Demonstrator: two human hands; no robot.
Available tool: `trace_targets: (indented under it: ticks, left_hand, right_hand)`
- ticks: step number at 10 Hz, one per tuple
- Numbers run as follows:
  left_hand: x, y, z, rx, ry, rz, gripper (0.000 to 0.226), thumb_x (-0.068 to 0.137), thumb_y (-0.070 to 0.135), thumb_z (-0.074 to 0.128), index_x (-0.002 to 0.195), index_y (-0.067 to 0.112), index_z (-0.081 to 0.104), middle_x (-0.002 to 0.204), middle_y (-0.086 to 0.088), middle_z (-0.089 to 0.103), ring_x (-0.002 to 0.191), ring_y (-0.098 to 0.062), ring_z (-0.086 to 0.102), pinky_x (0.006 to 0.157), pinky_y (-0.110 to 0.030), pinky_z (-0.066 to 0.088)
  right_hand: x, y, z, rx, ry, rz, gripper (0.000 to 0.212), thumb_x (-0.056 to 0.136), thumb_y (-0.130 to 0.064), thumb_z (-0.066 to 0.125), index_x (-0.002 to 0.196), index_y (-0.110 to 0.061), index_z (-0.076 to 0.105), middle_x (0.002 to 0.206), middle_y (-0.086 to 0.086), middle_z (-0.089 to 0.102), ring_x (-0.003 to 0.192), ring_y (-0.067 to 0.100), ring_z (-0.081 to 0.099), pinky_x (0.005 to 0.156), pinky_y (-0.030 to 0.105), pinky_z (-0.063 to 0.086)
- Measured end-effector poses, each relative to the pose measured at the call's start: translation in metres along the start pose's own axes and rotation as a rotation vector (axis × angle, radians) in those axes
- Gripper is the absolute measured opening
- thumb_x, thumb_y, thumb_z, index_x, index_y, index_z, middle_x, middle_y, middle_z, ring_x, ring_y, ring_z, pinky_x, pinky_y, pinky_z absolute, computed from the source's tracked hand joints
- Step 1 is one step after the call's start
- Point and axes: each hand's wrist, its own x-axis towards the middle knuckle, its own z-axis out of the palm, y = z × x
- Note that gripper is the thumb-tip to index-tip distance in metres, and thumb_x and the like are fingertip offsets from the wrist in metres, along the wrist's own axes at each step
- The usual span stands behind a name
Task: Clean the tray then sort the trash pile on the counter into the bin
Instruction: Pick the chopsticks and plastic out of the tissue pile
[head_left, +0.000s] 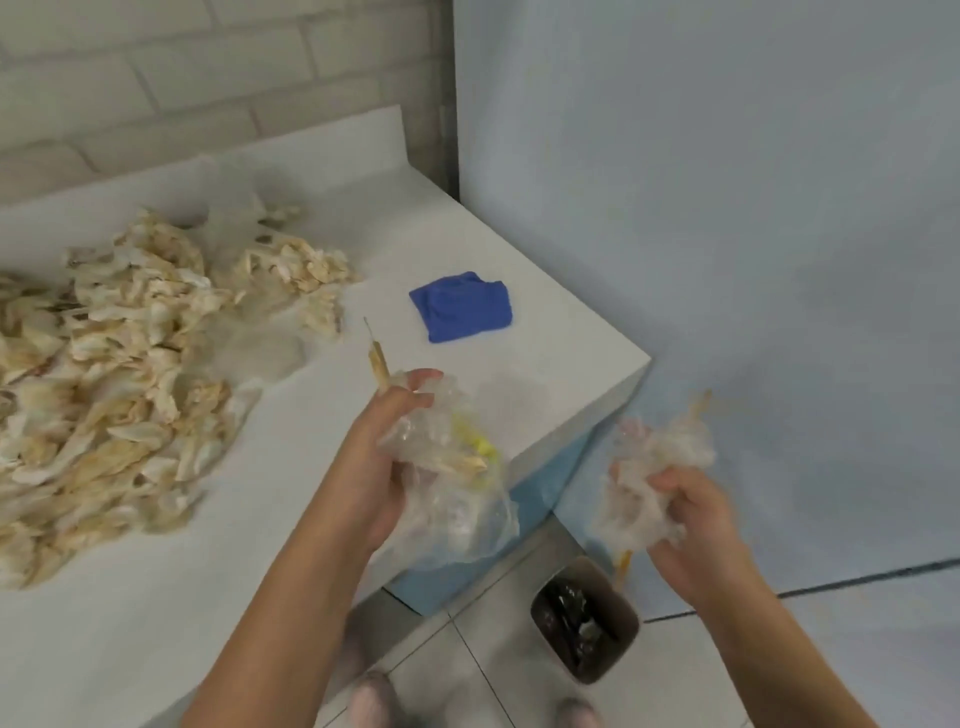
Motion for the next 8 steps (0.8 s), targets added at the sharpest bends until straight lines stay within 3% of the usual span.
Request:
trace_targets:
  ticks: [1, 2, 3, 4, 5, 6, 7, 8]
  left_hand:
    - [-0.009, -0.052, 0.045, 0.096, -0.134, -0.156, 0.034, 0.062, 0.011, 0.055, 0.095, 0.016, 0.062, 0.081, -0.005, 0.060, 0.075, -0.020, 0.058, 0.066, -0.030, 0.048]
    - [-0.011, -0.114, 0.083, 0.211, -0.172, -0.287, 0.037, 0.062, 0.007, 0.057, 0.097, 0.017, 0.065, 0.080, -0.004, 0.065, 0.074, -0.017, 0.064, 0.067, -0.029, 0.051]
    - [0.004, -0.178, 0.095, 0.193, -0.086, -0.442, 0.023, 0.080, -0.001, 0.056, 0.096, 0.011, 0.068, 0.083, -0.008, 0.067, 0.075, -0.018, 0.066, 0.069, -0.030, 0.053]
    - [0.035, -0.251, 0.087, 0.104, -0.027, -0.612, 0.040, 0.088, -0.005, 0.039, 0.067, 0.008, 0.071, 0.061, -0.007, 0.065, 0.052, -0.016, 0.063, 0.048, -0.021, 0.049]
    - [0.065, -0.326, 0.067, 0.123, 0.040, -0.745, 0.041, 0.089, -0.007, 0.031, 0.063, 0.000, 0.063, 0.047, -0.008, 0.058, 0.036, -0.016, 0.056, 0.034, -0.015, 0.040]
    - [0.096, -0.396, 0.040, 0.194, 0.099, -0.905, 0.024, 0.092, -0.001, 0.038, 0.082, -0.001, 0.061, 0.055, -0.007, 0.062, 0.041, -0.015, 0.058, 0.038, -0.018, 0.045]
    - [0.127, -0.561, -0.039, 0.351, 0.208, -0.959, 0.023, 0.081, 0.004, 0.050, 0.079, 0.002, 0.072, 0.072, -0.013, 0.069, 0.050, -0.023, 0.059, 0.042, -0.024, 0.045]
    - [0.164, -0.675, -0.071, 0.357, 0.219, -1.232, 0.031, 0.067, 0.015, 0.060, 0.093, 0.003, 0.074, 0.089, -0.014, 0.070, 0.065, -0.027, 0.063, 0.062, -0.038, 0.053]
  right_hand:
    - [0.000, 0.005, -0.054, -0.115, 0.050, 0.178, 0.022, 0.079, -0.004, 0.045, 0.097, -0.004, 0.059, 0.077, 0.010, 0.059, 0.060, 0.015, 0.060, 0.054, 0.026, 0.049]
    - [0.004, 0.018, -0.106, -0.228, 0.097, 0.303, 0.034, 0.093, 0.011, 0.035, 0.082, -0.014, 0.054, 0.056, -0.014, 0.064, 0.052, -0.010, 0.058, 0.049, 0.005, 0.042]
    - [0.016, 0.051, -0.149, -0.314, 0.152, 0.465, 0.030, 0.096, 0.007, 0.034, 0.080, -0.013, 0.050, 0.058, -0.004, 0.056, 0.043, -0.008, 0.055, 0.043, 0.007, 0.039]
    - [0.047, 0.103, -0.205, -0.292, 0.173, 0.668, 0.032, 0.091, 0.008, 0.032, 0.071, -0.001, 0.055, 0.047, 0.009, 0.054, 0.039, 0.017, 0.054, 0.040, 0.024, 0.043]
    - [0.081, 0.157, -0.257, -0.295, 0.227, 0.820, 0.027, 0.088, 0.010, 0.031, 0.071, 0.004, 0.052, 0.049, 0.011, 0.046, 0.040, 0.022, 0.045, 0.038, 0.024, 0.039]
    - [0.115, 0.220, -0.301, -0.310, 0.370, 0.892, 0.026, 0.089, 0.011, 0.031, 0.089, 0.008, 0.057, 0.051, 0.014, 0.052, 0.043, 0.024, 0.050, 0.038, 0.026, 0.043]
    - [0.146, 0.289, -0.348, -0.240, 0.361, 0.911, 0.029, 0.088, 0.004, 0.043, 0.111, 0.008, 0.061, 0.081, 0.024, 0.066, 0.071, 0.034, 0.065, 0.058, 0.035, 0.054]
    - [0.168, 0.326, -0.369, -0.220, 0.355, 0.973, 0.026, 0.090, 0.006, 0.043, 0.101, 0.011, 0.066, 0.081, 0.027, 0.069, 0.069, 0.033, 0.070, 0.053, 0.032, 0.056]
